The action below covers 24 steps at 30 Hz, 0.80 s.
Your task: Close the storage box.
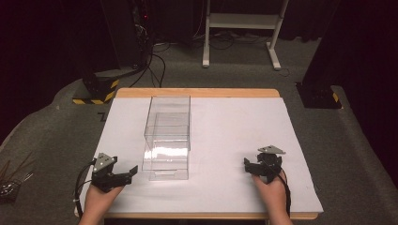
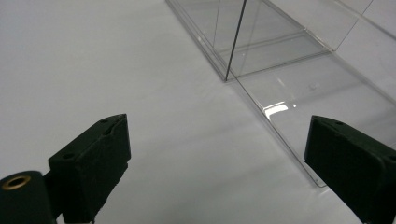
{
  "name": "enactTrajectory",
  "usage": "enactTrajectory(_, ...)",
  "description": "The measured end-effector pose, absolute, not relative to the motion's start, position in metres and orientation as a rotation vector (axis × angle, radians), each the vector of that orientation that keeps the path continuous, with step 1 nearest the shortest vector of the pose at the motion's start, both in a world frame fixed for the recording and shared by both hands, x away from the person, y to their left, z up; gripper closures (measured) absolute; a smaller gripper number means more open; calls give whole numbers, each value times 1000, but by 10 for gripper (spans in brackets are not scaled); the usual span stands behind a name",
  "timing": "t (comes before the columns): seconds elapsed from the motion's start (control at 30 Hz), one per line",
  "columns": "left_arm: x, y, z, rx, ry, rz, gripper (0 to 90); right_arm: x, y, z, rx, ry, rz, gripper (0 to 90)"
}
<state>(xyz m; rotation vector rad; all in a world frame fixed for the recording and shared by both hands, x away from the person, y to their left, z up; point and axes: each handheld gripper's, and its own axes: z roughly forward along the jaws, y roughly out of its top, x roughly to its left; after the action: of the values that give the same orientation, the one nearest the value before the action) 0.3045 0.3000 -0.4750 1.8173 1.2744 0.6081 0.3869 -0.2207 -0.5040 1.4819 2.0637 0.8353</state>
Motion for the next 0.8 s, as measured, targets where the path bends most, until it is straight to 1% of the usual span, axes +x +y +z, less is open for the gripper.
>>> enactTrajectory(0.57, 296, 296, -441, 1722, 1219, 642, 73, 387, -220, -504, 1479, 2062, 832, 123)
enactTrajectory(0.7, 288, 287, -430, 1691, 1169, 631, 73, 386, -220, -504, 1480, 2060, 829, 124)
enactTrajectory(0.8, 283, 276, -426, 1705, 1132, 620, 47, 386, -220, -504, 1479, 2060, 829, 124)
